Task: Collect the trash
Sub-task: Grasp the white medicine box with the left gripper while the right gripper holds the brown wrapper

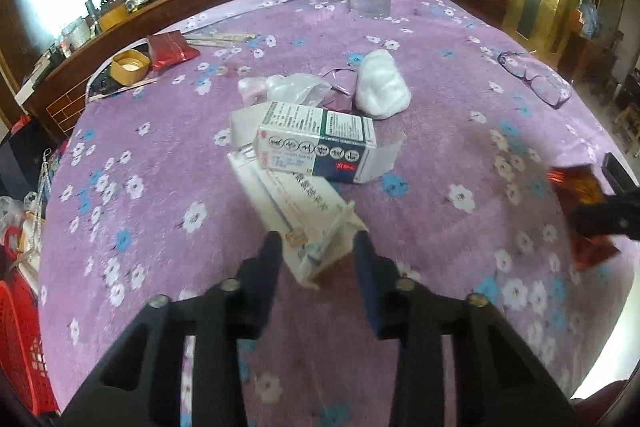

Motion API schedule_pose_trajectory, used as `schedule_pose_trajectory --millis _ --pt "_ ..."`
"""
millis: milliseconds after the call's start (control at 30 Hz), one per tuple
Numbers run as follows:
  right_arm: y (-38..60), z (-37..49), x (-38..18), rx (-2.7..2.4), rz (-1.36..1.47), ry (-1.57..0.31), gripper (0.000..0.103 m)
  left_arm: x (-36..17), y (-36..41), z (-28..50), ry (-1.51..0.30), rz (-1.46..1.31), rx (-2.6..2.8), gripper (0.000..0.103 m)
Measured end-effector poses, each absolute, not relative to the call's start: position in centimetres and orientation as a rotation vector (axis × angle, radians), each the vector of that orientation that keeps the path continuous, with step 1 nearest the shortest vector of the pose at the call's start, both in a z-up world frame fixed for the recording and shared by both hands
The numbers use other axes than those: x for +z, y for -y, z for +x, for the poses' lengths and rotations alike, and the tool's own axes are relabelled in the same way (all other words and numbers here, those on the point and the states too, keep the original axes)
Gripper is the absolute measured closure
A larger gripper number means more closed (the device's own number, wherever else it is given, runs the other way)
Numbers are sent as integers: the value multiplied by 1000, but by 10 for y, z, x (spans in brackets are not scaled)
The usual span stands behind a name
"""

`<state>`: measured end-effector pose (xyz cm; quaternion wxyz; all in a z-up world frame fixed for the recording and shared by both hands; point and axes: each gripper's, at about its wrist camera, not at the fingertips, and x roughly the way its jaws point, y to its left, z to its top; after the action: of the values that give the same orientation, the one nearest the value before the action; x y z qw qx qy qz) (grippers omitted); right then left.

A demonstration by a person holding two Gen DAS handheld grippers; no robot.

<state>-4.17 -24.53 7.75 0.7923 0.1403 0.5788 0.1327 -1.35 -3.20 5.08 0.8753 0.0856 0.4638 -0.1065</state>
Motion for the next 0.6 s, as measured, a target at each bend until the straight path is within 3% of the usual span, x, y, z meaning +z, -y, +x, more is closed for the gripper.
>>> schedule_pose_trajectory --millis 67,167,600 --pt "250 -44 78 280 304 -1245 69 47 35 -7 -986 183 -230 90" --pt "257 -48 78 271 315 -1247 69 50 36 -9 -971 175 -232 97" --pt "180 -46 90 424 221 -1206 69 98 -16 -90 -829 -32 -148 98"
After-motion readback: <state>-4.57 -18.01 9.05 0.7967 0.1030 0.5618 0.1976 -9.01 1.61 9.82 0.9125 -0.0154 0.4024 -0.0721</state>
